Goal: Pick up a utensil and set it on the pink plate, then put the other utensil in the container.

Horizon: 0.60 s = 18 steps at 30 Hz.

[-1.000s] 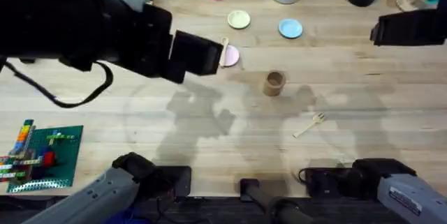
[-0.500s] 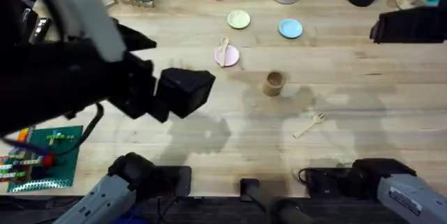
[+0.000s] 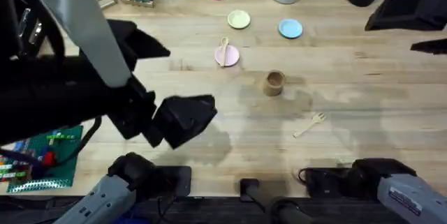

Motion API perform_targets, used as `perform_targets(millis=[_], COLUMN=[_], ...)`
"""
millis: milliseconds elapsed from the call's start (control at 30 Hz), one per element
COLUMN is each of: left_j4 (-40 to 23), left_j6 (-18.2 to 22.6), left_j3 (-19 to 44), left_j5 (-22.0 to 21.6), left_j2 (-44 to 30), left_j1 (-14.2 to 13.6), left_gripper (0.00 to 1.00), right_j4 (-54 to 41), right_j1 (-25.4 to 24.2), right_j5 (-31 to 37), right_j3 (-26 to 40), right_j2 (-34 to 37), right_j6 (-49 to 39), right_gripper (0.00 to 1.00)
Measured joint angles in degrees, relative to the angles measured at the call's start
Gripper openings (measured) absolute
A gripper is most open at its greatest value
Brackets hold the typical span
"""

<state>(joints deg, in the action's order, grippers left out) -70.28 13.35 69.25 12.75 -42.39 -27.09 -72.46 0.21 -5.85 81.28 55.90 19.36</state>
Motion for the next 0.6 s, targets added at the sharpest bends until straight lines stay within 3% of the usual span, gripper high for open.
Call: perform_targets(millis=[433, 600], left_j4=[-2.6, -2.6], left_j6=[3.1, 3.2], left_j3=[-0.2, -0.2], left_j5=[1.0, 1.0], left_j2=[-5.4, -7.6], left_j1=[0.0, 0.0], left_gripper=[0.993, 0.993], right_j4=[-3.1, -6.1], right_j1=[0.3, 3.5], right_j5=[-0.2, 0.9], right_j3=[0.1, 0.2], right_j2=[2.7, 7.5], right_j6=[15.0, 23.3], right_gripper=[0.995, 0.996])
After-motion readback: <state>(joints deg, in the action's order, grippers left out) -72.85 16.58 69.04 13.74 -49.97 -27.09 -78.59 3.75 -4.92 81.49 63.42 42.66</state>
